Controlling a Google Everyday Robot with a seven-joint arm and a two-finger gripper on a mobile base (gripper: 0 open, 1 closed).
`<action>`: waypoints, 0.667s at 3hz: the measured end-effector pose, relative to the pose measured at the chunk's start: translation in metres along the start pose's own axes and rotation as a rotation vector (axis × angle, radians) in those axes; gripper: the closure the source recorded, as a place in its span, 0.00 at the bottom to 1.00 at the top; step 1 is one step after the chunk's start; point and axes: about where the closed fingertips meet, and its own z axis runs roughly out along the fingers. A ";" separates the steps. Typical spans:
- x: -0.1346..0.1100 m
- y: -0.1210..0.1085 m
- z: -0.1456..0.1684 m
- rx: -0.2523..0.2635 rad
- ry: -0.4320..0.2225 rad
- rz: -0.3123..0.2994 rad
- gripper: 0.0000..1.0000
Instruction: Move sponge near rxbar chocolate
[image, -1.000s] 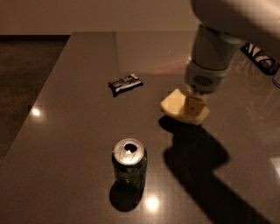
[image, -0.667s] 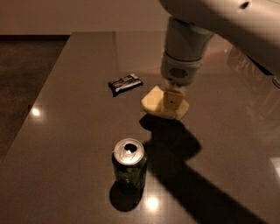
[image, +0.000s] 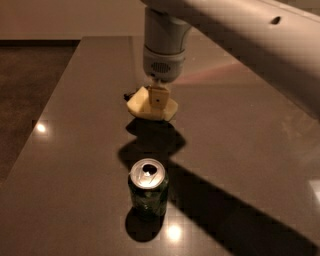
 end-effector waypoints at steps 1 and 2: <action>-0.017 -0.029 -0.002 0.023 -0.030 0.003 1.00; -0.019 -0.053 -0.008 0.062 -0.051 0.021 0.82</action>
Offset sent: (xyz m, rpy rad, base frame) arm 0.0754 -0.0049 0.0236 0.0330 -0.0884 -0.0481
